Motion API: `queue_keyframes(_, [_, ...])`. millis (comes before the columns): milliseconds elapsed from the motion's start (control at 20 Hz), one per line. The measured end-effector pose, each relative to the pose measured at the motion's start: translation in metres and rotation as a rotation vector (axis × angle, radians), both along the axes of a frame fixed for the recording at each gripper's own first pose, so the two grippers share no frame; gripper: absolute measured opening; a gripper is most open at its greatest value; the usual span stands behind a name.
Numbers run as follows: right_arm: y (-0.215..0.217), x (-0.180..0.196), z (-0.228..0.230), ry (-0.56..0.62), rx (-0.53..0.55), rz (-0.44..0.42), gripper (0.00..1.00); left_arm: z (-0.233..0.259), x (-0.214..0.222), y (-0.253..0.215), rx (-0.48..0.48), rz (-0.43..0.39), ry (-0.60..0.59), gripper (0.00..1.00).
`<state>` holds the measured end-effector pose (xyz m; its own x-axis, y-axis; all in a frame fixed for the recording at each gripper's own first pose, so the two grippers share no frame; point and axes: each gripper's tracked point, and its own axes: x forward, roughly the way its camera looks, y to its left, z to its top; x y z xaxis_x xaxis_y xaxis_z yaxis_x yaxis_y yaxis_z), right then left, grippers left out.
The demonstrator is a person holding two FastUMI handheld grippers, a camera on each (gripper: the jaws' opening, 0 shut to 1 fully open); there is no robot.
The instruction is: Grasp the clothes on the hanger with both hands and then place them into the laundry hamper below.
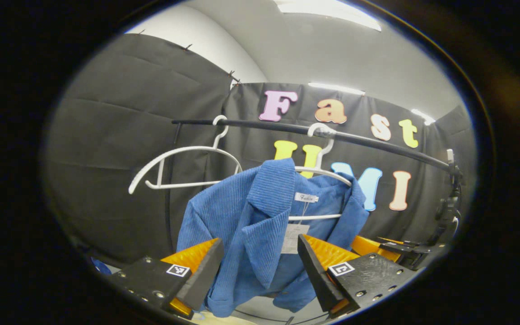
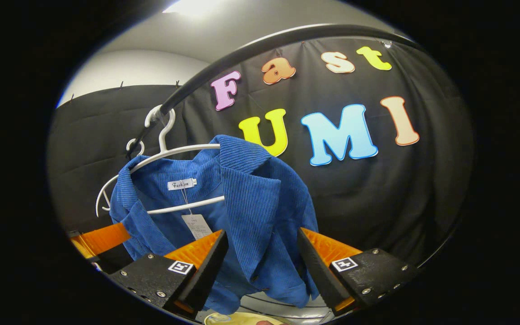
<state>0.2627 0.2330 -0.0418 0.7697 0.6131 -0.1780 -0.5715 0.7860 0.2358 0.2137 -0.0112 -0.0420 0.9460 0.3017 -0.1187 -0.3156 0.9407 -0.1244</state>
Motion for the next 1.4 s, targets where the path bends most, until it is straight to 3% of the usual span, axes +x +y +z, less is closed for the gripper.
queue_keyframes(350, [0.038, 0.023, -0.006, -0.067, -0.073, 0.077, 0.95, -0.018, 0.046, 0.010, 0.040, 0.078, 0.031, 0.94])
queue_keyframes(450, [0.045, 0.031, -0.009, -0.071, -0.088, 0.080, 0.95, -0.020, 0.052, 0.019, 0.049, 0.105, 0.039, 0.94])
queue_keyframes(500, [0.048, 0.034, -0.009, -0.074, -0.091, 0.080, 0.91, -0.020, 0.056, 0.023, 0.055, 0.114, 0.038, 0.94])
queue_keyframes(650, [0.049, 0.042, -0.009, -0.084, -0.090, 0.073, 0.95, -0.022, 0.062, 0.026, 0.065, 0.120, 0.043, 0.94])
queue_keyframes(700, [0.051, 0.043, -0.007, -0.089, -0.080, 0.074, 0.91, -0.023, 0.064, 0.028, 0.066, 0.127, 0.044, 0.94])
queue_keyframes(800, [0.051, 0.046, -0.006, -0.097, -0.076, 0.072, 0.80, -0.025, 0.059, 0.029, 0.046, 0.123, 0.042, 0.71])
queue_keyframes(850, [0.048, 0.049, -0.004, -0.100, -0.084, 0.060, 0.60, -0.022, 0.054, 0.027, 0.035, 0.113, 0.028, 0.60])
queue_keyframes(900, [0.044, 0.052, -0.006, -0.103, -0.089, 0.043, 0.41, -0.021, 0.048, 0.037, 0.040, 0.163, 0.020, 0.39])
queue_keyframes(950, [0.040, 0.054, -0.007, -0.096, -0.085, 0.030, 0.23, -0.022, 0.047, 0.040, 0.033, 0.160, 0.011, 0.19])
queue_keyframes(1050, [0.041, 0.048, -0.006, -0.074, -0.042, 0.059, 0.07, -0.020, 0.046, 0.027, 0.008, 0.094, 0.002, 0.19])
queue_keyframes(1100, [0.041, 0.045, -0.006, -0.058, -0.023, 0.075, 0.06, -0.021, 0.044, 0.027, -0.009, 0.101, -0.016, 0.19])
queue_keyframes(1150, [0.042, 0.041, -0.004, -0.051, -0.012, 0.093, 0.02, -0.022, 0.049, 0.026, -0.033, 0.078, -0.024, 0.00])
queue_keyframes(1400, [0.033, 0.035, 0.002, -0.091, -0.034, 0.097, 0.00, -0.013, 0.040, 0.023, -0.100, 0.047, -0.074, 0.02])
